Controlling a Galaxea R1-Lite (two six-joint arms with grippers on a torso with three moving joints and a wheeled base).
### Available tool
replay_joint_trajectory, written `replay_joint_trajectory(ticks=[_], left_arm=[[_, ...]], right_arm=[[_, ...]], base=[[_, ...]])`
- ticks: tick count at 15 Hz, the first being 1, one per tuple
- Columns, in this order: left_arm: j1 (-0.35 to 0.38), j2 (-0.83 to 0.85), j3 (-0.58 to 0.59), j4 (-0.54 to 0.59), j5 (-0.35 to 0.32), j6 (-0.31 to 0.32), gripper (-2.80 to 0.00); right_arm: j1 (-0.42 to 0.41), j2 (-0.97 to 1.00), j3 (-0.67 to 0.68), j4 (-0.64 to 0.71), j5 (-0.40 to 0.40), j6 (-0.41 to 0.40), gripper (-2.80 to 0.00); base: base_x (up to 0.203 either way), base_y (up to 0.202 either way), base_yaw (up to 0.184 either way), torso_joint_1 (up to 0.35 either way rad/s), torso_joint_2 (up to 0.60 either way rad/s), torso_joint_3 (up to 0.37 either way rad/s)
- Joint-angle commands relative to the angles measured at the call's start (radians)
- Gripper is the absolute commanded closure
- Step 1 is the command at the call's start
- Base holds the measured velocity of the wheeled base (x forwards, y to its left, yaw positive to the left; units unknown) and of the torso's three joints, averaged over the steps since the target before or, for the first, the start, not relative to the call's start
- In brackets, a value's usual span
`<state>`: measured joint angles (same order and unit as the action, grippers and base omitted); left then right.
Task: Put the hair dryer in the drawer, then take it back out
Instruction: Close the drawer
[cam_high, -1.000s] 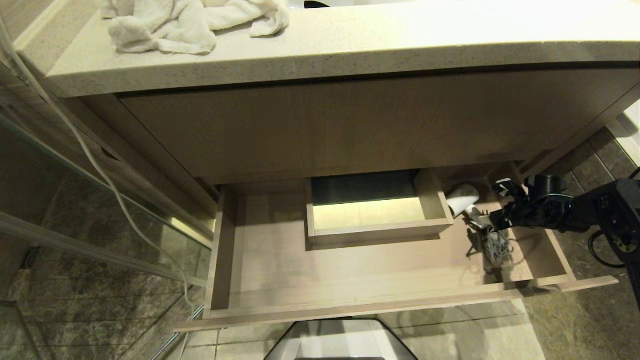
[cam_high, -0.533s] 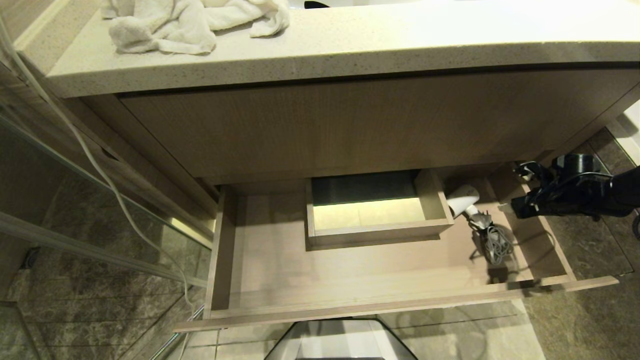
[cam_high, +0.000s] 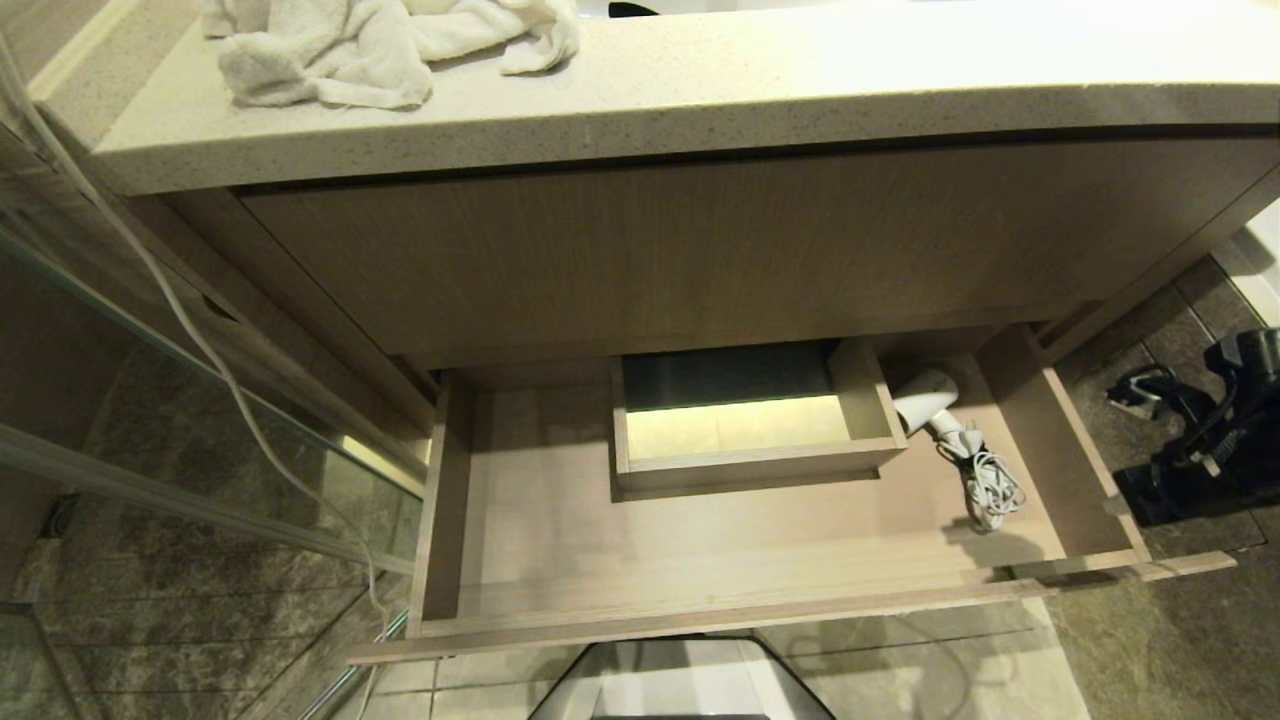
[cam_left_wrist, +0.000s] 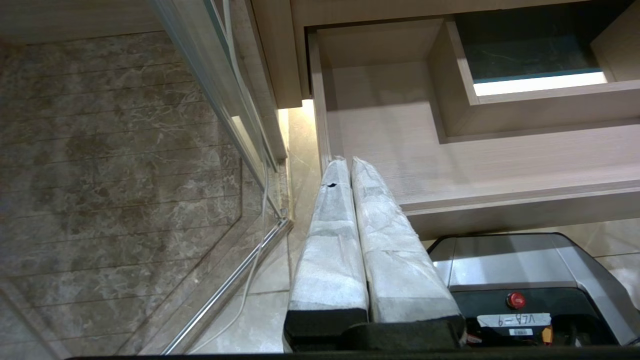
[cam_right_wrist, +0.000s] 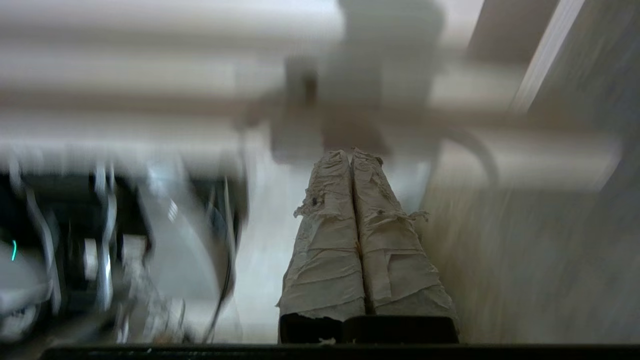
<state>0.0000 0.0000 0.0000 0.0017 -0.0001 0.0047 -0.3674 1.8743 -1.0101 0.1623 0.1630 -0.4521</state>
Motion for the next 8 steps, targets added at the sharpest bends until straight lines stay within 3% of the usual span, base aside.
replay_joint_trajectory(ticks=[1,4,8], left_arm=[[0.000,0.000,0.002,0.000,0.000,-0.001,0.00],[0.000,0.000,0.002,0.000,0.000,0.000,0.00],[0.000,0.000,0.002,0.000,0.000,0.000,0.00]], right_arm=[[-0.009,-0.106,0.189,0.007,-0.033,-0.021,0.00],[-0.039,-0.043,0.309,-0.034,-0.052,-0.064,0.00],[-0.047,0.086,0.303,-0.065,-0.053,-0.073,0.00]], base=[[0.000,0.000,0.000,0.000,0.00,0.000],[0.000,0.000,0.000,0.000,0.00,0.000],[0.000,0.000,0.000,0.000,0.00,0.000]])
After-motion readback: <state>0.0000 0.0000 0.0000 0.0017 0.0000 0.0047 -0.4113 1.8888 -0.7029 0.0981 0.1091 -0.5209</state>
